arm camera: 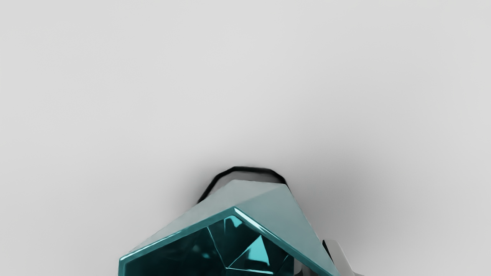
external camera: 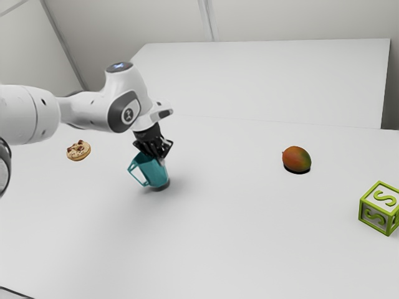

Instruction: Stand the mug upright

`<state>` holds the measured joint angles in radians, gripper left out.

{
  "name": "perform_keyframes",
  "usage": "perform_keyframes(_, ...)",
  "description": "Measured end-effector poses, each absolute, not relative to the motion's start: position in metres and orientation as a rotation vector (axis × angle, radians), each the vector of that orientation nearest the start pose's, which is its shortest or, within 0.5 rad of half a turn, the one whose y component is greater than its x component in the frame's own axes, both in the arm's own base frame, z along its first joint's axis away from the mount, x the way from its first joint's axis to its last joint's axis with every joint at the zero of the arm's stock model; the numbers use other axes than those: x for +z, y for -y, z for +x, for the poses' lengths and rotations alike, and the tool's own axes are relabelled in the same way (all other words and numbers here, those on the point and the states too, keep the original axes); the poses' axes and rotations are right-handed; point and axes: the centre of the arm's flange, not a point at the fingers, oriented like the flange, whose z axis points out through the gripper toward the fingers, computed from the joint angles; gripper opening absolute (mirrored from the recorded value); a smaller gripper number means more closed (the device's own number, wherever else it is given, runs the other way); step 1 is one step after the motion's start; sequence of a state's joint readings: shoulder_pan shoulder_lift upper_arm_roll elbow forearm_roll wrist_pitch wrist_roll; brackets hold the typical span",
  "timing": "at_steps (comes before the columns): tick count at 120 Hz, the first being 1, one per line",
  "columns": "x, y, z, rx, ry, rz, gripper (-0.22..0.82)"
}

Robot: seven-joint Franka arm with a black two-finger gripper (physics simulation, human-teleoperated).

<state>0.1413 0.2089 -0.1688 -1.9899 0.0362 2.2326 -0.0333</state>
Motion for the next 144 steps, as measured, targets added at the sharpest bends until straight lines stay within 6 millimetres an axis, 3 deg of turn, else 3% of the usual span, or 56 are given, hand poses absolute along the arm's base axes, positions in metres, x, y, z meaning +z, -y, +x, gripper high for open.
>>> perform_keyframes(23,0.354,0.012,0.598,-0.047,0.014,-3.152,-0.18)
perform_keyframes(50,0.359,0.012,0.599,-0.056,0.033,-3.156,0.29)
perform_keyframes(76,0.388,0.012,0.595,-0.110,0.037,-3.148,0.49)
perform_keyframes(104,0.444,0.018,0.590,-0.211,0.028,-3.132,0.57)
perform_keyframes(125,0.509,0.017,0.588,-0.279,0.016,-3.098,0.59)
perform_keyframes(144,0.567,0.028,0.580,-0.314,-0.027,-3.057,0.60)
